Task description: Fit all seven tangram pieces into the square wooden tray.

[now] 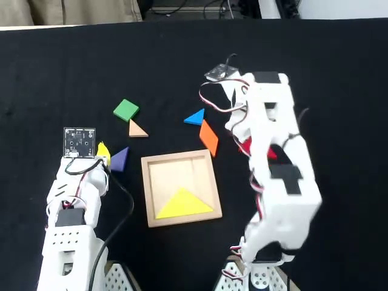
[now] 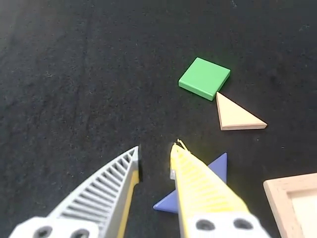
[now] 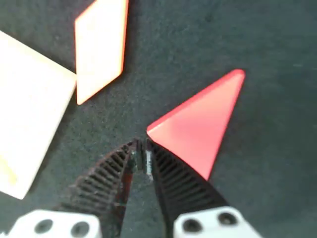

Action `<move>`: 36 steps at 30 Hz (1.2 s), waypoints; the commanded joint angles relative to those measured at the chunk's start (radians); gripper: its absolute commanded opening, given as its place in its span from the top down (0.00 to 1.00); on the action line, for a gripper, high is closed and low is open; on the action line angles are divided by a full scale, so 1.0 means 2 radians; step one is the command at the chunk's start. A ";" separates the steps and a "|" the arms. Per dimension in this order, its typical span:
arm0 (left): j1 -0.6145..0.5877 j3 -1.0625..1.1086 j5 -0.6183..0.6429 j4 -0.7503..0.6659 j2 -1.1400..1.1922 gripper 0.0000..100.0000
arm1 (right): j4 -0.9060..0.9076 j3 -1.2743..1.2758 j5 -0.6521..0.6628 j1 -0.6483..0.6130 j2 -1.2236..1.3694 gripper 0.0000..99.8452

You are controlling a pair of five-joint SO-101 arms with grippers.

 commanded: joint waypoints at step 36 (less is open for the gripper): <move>0.005 -0.001 -0.005 -0.011 -0.002 0.88 | -0.173 0.129 -0.002 0.002 0.007 0.76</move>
